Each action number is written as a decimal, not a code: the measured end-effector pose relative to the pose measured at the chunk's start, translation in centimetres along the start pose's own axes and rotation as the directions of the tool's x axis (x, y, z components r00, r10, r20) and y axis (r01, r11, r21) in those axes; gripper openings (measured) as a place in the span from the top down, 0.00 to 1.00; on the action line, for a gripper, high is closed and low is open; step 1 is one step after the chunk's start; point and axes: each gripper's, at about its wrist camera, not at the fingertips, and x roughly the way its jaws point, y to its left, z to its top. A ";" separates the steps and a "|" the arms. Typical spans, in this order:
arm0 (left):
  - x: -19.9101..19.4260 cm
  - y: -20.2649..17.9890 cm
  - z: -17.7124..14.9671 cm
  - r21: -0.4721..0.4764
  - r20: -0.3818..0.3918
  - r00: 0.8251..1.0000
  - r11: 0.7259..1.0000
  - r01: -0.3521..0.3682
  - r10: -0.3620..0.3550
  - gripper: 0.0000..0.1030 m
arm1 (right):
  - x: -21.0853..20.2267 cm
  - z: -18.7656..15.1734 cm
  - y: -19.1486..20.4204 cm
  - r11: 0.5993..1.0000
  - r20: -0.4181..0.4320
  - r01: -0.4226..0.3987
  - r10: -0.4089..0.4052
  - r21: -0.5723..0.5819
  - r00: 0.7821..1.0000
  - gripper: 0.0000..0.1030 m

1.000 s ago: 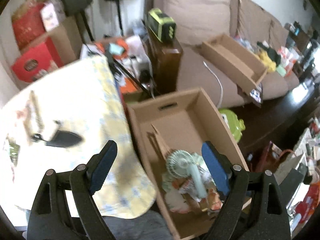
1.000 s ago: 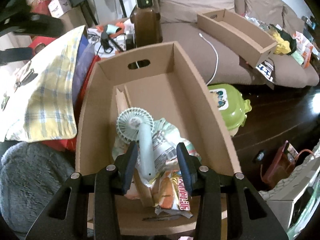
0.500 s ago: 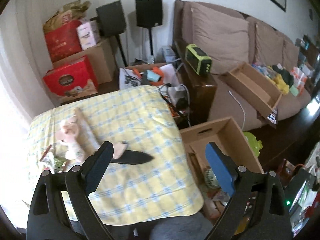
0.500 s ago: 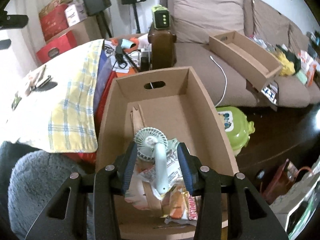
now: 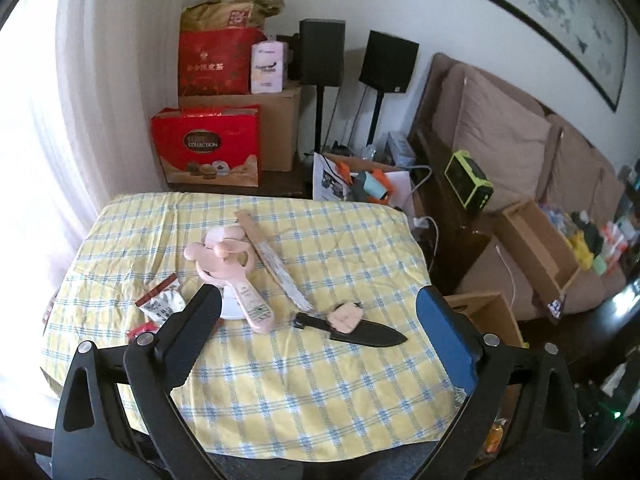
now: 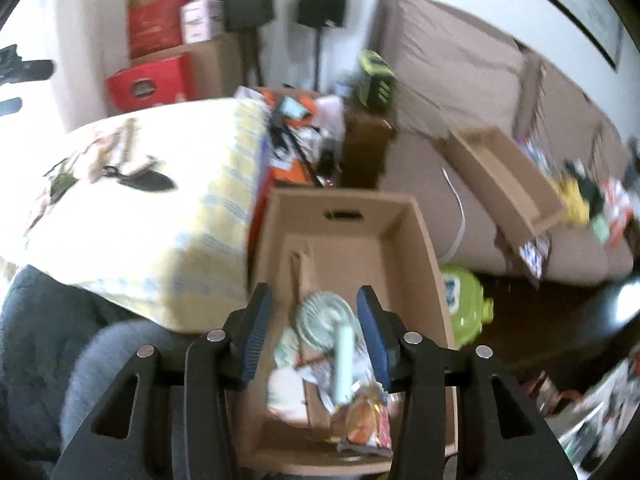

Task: Organize objects
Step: 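Withdraw both tools from the box and turn toward the table, then grasp the pink handheld fan by its handle with the right tool, then lift the pink fan off the table with the right tool, then carry the held pink fan toward the cardboard box with the right tool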

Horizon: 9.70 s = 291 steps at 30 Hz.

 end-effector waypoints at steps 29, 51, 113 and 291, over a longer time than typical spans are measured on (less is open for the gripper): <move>4.6 27.1 -3.5 -0.366 -0.100 0.980 0.909 -0.198 0.173 0.05 | 16.1 14.9 29.4 0.893 -0.210 -0.256 0.188 -0.369 0.959 0.46; 4.4 28.4 -3.7 -0.432 -0.075 0.994 0.895 -0.106 0.082 0.05 | 11.7 13.7 29.0 0.879 -0.161 -0.328 0.289 -0.346 0.944 0.68; 12.8 2.3 -7.5 0.001 -0.250 0.964 0.995 0.099 -0.095 0.46 | 8.6 2.3 20.8 0.972 -0.140 -0.192 0.173 -0.138 0.975 0.67; -12.8 -17.9 -5.0 0.294 0.043 0.953 0.915 0.276 -0.301 0.79 | -9.6 -1.1 6.9 0.996 0.288 0.077 -0.058 -0.054 0.956 0.68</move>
